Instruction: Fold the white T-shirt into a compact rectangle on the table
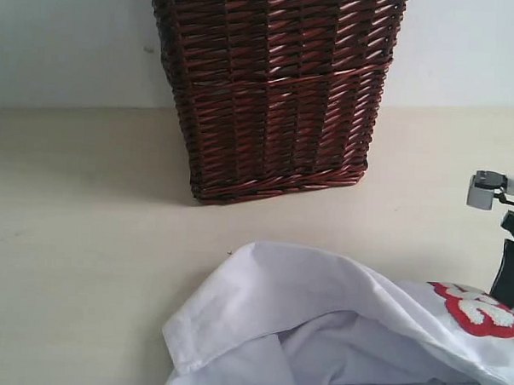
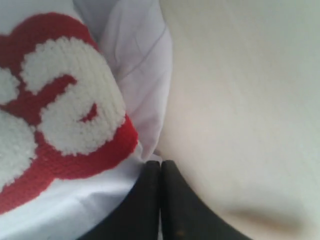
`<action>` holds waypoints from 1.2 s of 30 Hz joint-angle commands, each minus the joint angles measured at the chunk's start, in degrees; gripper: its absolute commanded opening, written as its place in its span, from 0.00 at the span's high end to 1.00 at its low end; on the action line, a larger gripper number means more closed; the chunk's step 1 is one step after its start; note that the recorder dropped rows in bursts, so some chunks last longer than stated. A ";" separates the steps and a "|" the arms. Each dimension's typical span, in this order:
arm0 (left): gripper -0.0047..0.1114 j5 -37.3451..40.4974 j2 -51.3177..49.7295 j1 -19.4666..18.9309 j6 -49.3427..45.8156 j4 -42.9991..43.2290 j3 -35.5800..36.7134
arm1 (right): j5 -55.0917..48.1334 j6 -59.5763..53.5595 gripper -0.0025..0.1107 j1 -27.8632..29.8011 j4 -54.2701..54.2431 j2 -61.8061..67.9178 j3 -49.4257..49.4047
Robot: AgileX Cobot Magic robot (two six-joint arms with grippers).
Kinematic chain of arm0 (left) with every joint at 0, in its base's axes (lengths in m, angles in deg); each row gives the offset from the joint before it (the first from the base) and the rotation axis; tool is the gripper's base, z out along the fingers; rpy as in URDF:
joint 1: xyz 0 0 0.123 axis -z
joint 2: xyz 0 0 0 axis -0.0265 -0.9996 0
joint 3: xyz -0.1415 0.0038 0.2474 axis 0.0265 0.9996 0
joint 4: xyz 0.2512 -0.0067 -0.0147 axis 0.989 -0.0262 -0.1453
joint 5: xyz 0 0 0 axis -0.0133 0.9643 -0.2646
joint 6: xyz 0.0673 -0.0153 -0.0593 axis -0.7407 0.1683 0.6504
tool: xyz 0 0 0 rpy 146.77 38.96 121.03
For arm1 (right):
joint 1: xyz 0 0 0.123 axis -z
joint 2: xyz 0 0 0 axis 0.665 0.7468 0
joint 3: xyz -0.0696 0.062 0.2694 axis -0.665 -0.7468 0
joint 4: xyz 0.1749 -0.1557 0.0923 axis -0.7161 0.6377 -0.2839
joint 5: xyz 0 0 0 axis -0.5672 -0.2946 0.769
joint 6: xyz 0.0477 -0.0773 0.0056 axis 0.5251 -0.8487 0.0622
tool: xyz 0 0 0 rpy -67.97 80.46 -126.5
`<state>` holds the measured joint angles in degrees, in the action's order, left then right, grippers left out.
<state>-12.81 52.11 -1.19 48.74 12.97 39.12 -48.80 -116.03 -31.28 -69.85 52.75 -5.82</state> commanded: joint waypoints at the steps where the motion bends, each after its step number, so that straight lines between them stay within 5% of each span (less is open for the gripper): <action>1: 0.96 -0.38 0.34 0.36 0.01 -0.02 -0.03 | -0.38 -3.46 0.98 0.25 -2.31 -2.69 0.12; 13: 0.96 -0.38 0.34 0.36 0.01 -0.02 -0.03 | -0.38 -10.18 0.94 0.25 -21.70 -11.33 0.12; 15: 0.96 -0.38 0.34 0.36 0.01 -0.02 -0.03 | -0.38 -10.28 0.79 0.25 -21.08 -10.30 0.12; 19: 0.96 -0.38 0.34 0.36 0.01 -0.02 -0.03 | -0.38 -2.48 0.30 0.25 -16.74 -7.20 0.12; 21: 0.96 -0.38 0.34 0.36 0.01 -0.02 -0.03 | -0.38 -0.11 0.21 0.25 -14.07 -5.56 0.12; 29: 0.96 -0.38 0.34 0.36 0.01 -0.02 -0.03 | -0.38 1.37 0.31 0.25 -3.96 2.68 -1.28; 32: 0.96 -0.38 0.34 0.36 0.01 -0.02 -0.03 | -0.38 -2.29 0.57 0.25 -4.16 3.81 -4.51; 35: 0.96 -0.38 0.34 0.36 0.01 -0.02 -0.03 | -0.38 -6.45 0.98 0.25 -9.89 3.81 -4.93; 36: 0.96 -0.38 0.34 0.36 0.01 -0.02 -0.03 | -0.38 -6.45 0.97 0.25 -12.13 3.57 -4.93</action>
<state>-12.81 52.11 -1.19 48.74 12.97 39.12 -50.98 -120.65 -31.14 -78.34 56.16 -10.30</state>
